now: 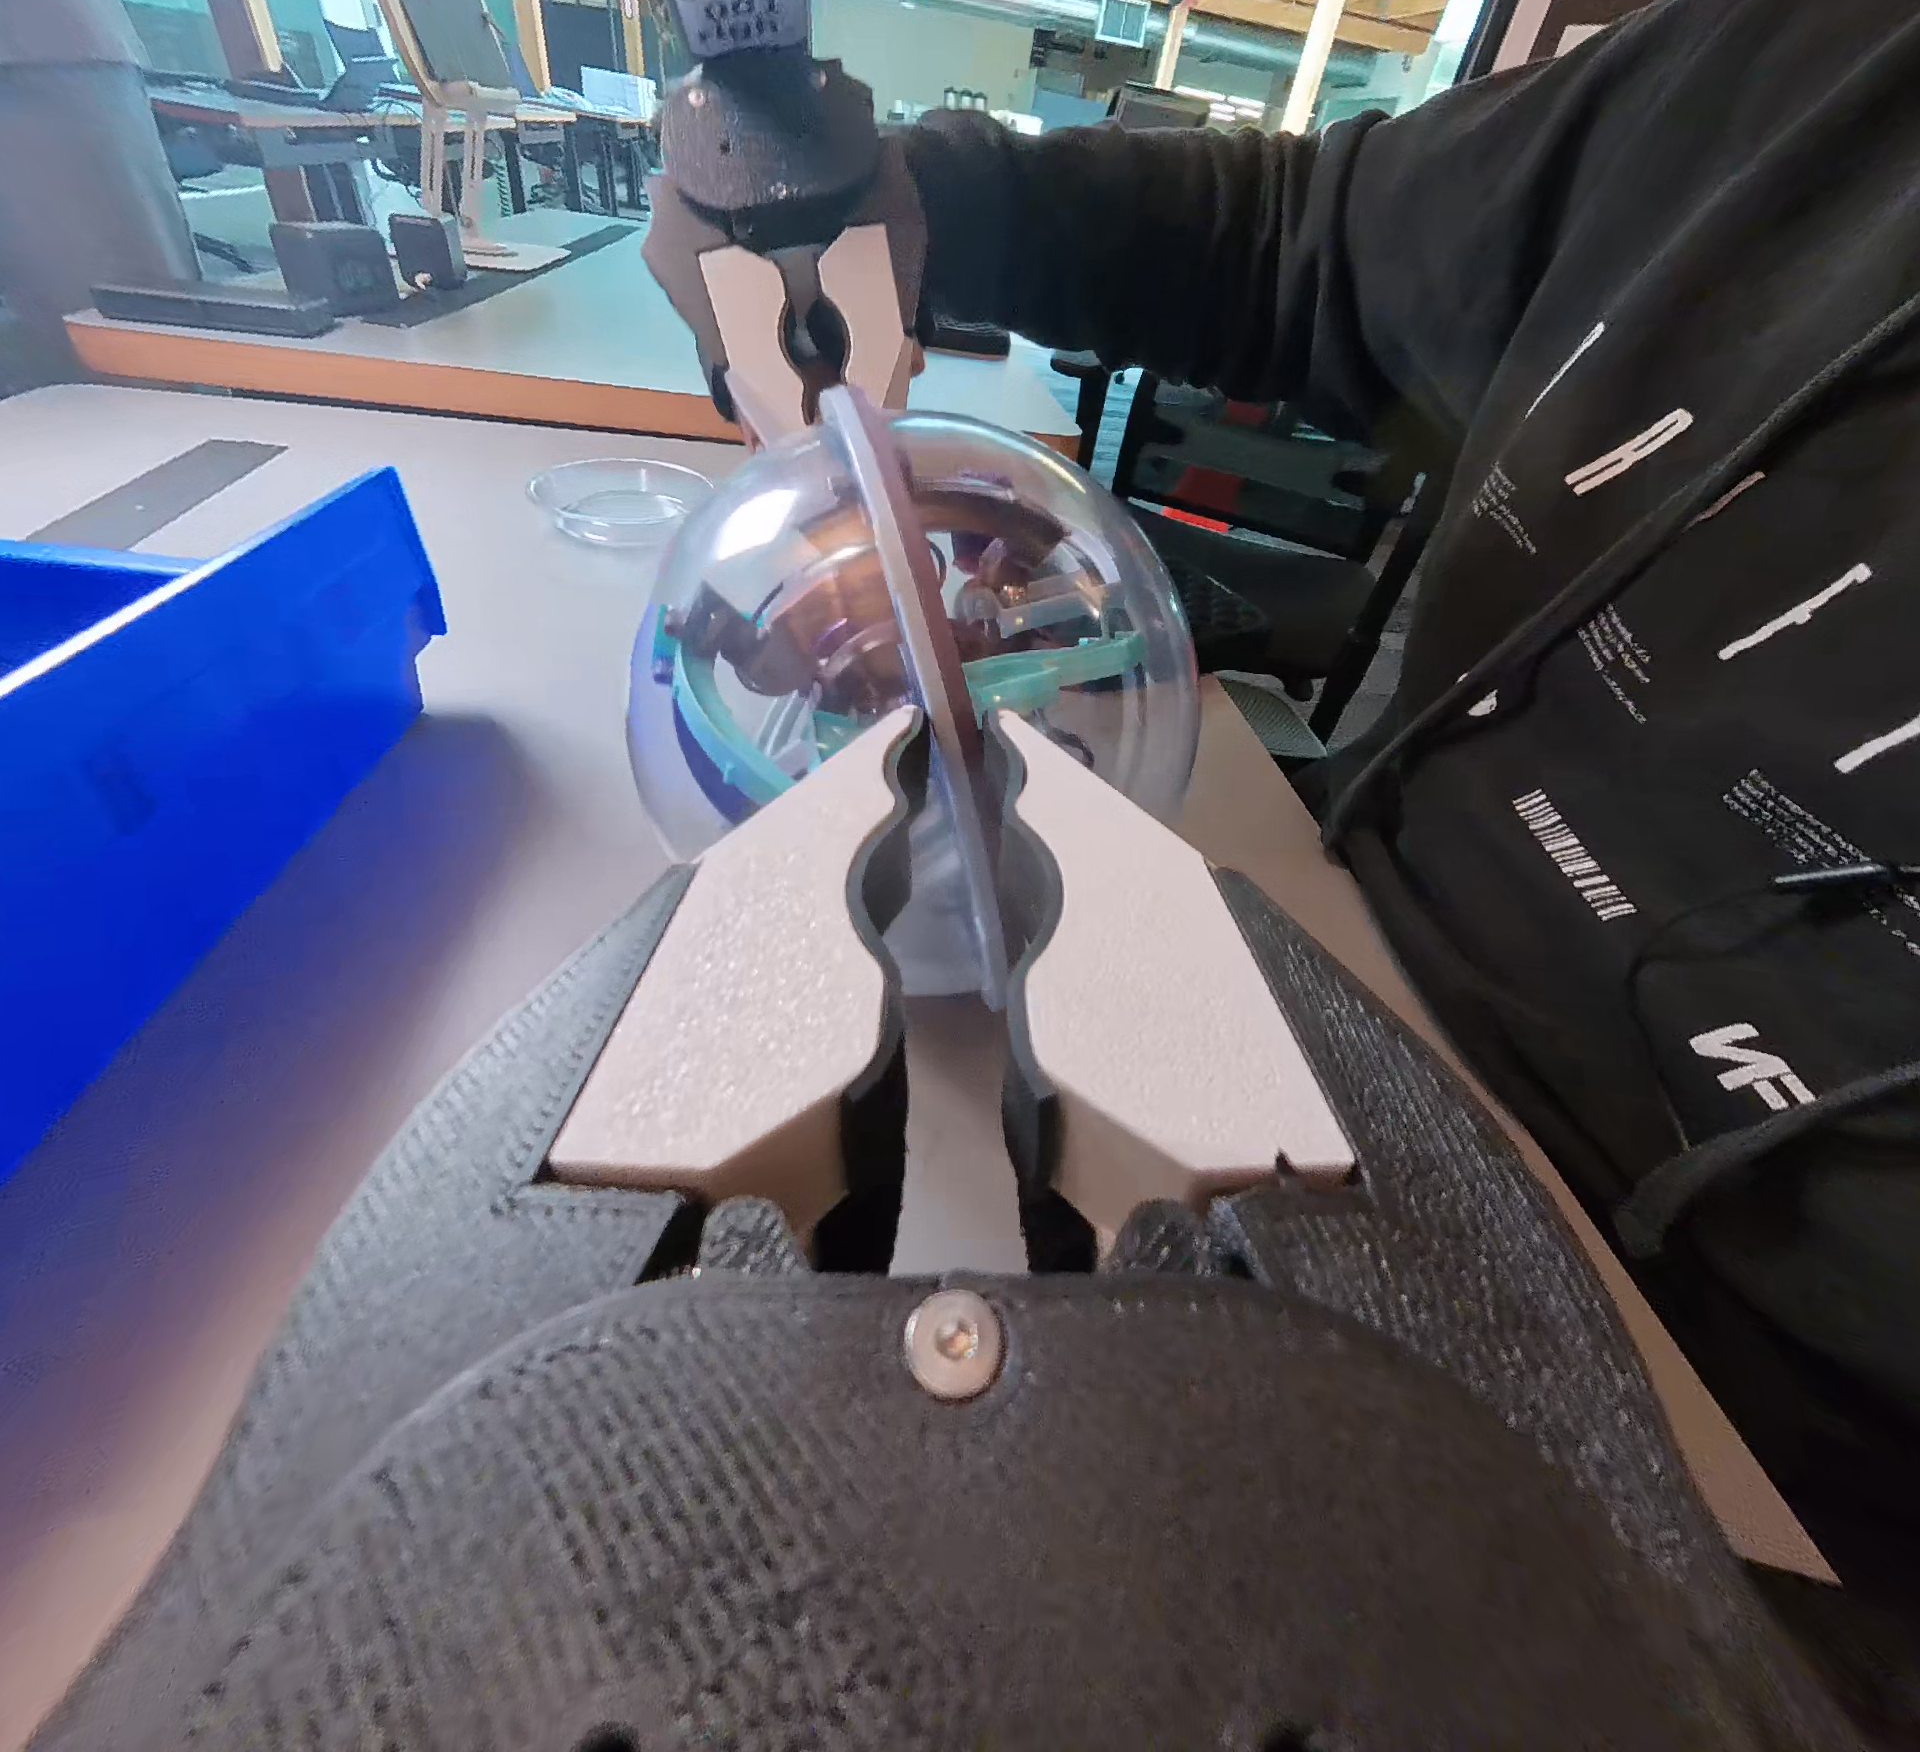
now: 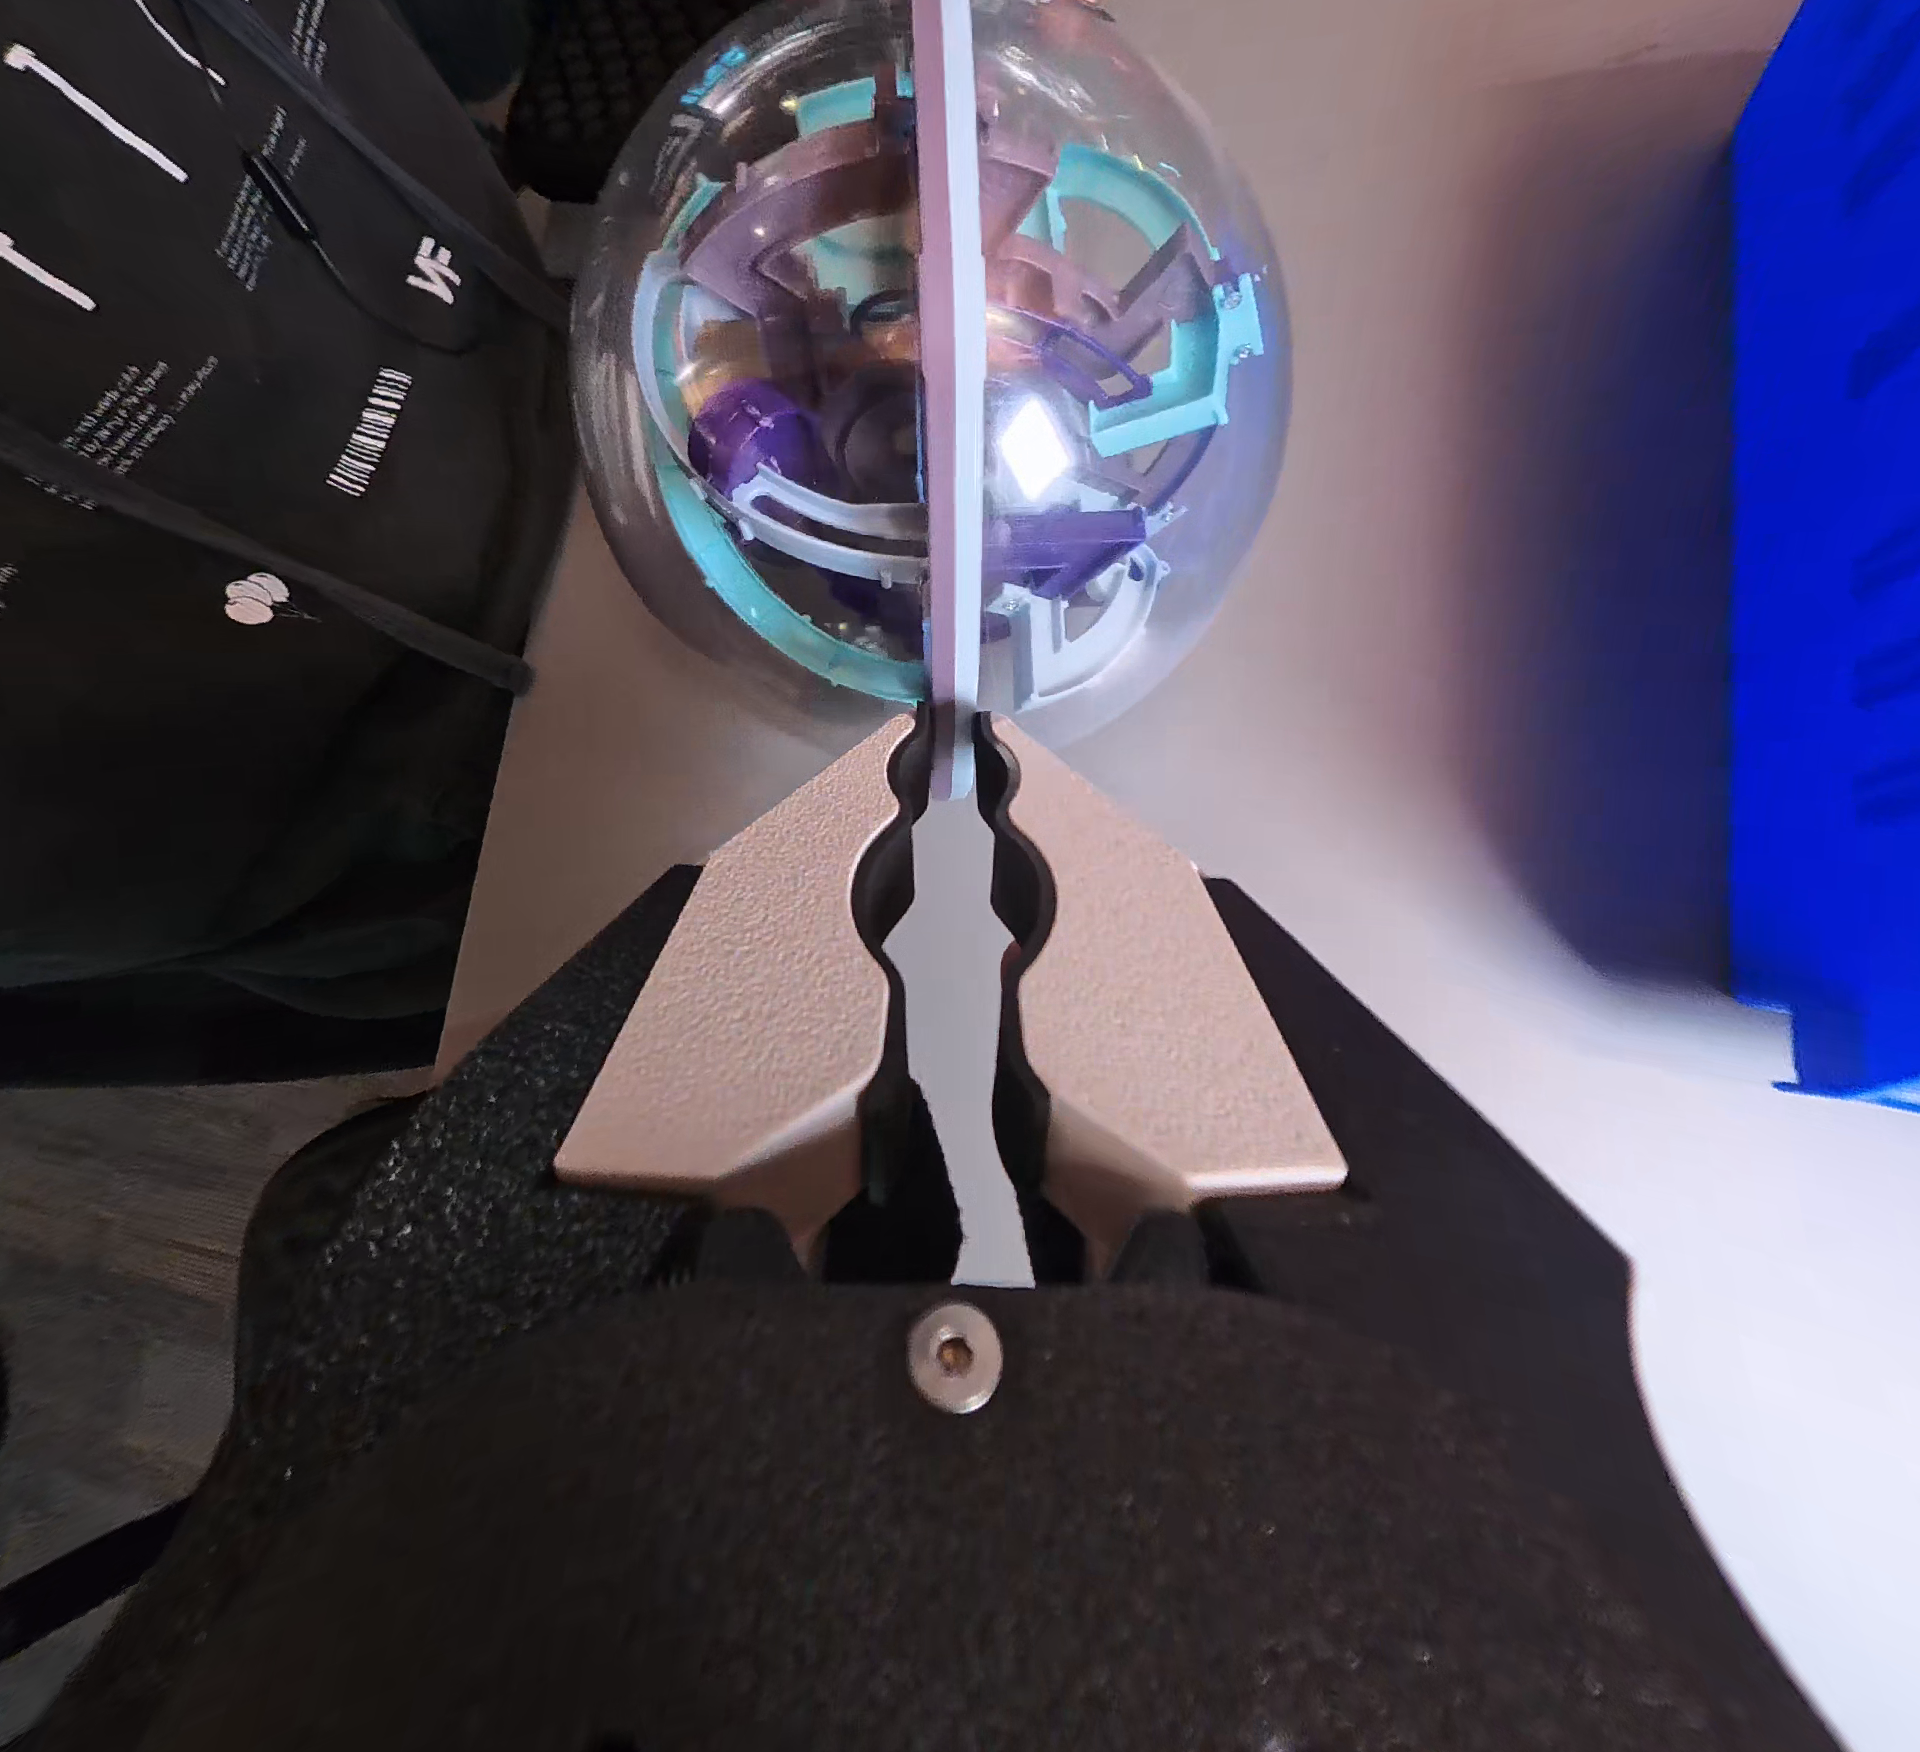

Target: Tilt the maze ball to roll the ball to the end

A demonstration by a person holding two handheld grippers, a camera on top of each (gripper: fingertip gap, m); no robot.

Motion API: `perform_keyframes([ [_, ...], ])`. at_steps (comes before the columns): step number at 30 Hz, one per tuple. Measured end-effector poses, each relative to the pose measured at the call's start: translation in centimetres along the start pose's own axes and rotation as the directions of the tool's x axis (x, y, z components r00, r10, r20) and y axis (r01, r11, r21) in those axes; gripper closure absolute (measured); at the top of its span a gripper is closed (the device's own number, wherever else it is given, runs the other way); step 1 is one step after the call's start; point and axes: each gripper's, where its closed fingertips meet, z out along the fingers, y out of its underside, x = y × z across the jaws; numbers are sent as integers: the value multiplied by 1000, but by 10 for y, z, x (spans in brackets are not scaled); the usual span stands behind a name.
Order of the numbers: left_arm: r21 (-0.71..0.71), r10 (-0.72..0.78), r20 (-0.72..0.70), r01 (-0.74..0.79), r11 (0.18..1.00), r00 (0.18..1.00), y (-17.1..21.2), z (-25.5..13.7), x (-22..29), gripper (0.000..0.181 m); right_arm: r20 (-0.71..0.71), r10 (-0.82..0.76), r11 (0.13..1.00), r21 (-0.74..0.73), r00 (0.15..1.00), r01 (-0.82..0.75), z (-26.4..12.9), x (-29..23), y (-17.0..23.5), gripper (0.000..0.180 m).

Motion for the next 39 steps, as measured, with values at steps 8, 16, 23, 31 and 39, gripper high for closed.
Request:
perform_keyframes([
  [8, -33, 41, 43, -40, 999, 998, 0, 3, 0, 157, 46, 42, 993, 106, 998, -47, 10, 4, 10, 174],
  [16, -133, -103, 1, 103, 986, 995, 26, -4, -4, 148, 30, 67, 960, 271, 997, -72, 16, 8, 24, 174],
  [23, -206, -162, 2, 159, 965, 987, 49, 4, -6, 145, 13, 116, 920, 375, 993, -112, 15, 3, 35, 174],
  [31, -144, -226, 29, 228, 963, 974, 44, 6, -14, 157, -41, 151, 891, 439, 988, -118, 21, 1, 42, 173],
  [39, -56, -147, 29, 148, 987, 989, 23, 1, -13, 173, -172, 108, 929, 368, 979, -38, 40, 0, 47, 172],
])
